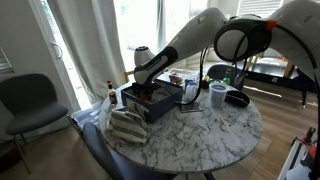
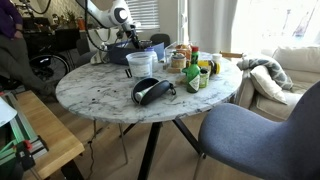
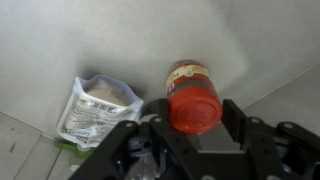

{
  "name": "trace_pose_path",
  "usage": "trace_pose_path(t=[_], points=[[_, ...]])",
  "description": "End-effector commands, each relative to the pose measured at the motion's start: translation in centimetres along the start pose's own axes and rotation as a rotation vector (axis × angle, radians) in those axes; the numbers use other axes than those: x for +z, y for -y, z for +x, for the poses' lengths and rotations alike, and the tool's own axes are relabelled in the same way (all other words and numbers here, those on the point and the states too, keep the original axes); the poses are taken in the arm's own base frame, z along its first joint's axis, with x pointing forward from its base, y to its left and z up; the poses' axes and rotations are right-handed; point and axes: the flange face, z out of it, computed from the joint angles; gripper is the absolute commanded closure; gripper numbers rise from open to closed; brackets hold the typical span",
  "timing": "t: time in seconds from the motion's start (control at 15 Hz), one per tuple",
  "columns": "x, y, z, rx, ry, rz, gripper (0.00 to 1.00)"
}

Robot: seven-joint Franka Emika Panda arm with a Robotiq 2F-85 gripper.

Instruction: Remove the small container with the red lid from the box and put it on top of the bottle with the blue lid

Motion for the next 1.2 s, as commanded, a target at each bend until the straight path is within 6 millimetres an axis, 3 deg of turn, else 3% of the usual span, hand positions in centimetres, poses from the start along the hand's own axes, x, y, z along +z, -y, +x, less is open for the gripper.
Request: trace_pose_path(t=[0.0,0.07,0.27,0.8,0.93,1.0,1.07,1.13], points=[[-0.5,0.3,0.0,0.011,0.050,-0.009,0.71],[-1.0,0.3,-0.2,0.017,0.060,-0.021,0.76],[-4.1,0.6,-1.2,-0.008,0.066,-0.006,0.76],[-15.5,-2.6,-4.7,-0.003,0.023,-0.068,0.76],[-16.3,-4.0,-5.8,-0.029,0.050,-0.069,0.76],[-15.6,-1.6,-3.7,-0.015,0.030,-0.045,0.76],[-16.2,-1.9,-4.0,-0.015,0.033,-0.043,0.51],[-16.5,-1.9,-3.9,-0.014,0.031,-0.037,0.51]])
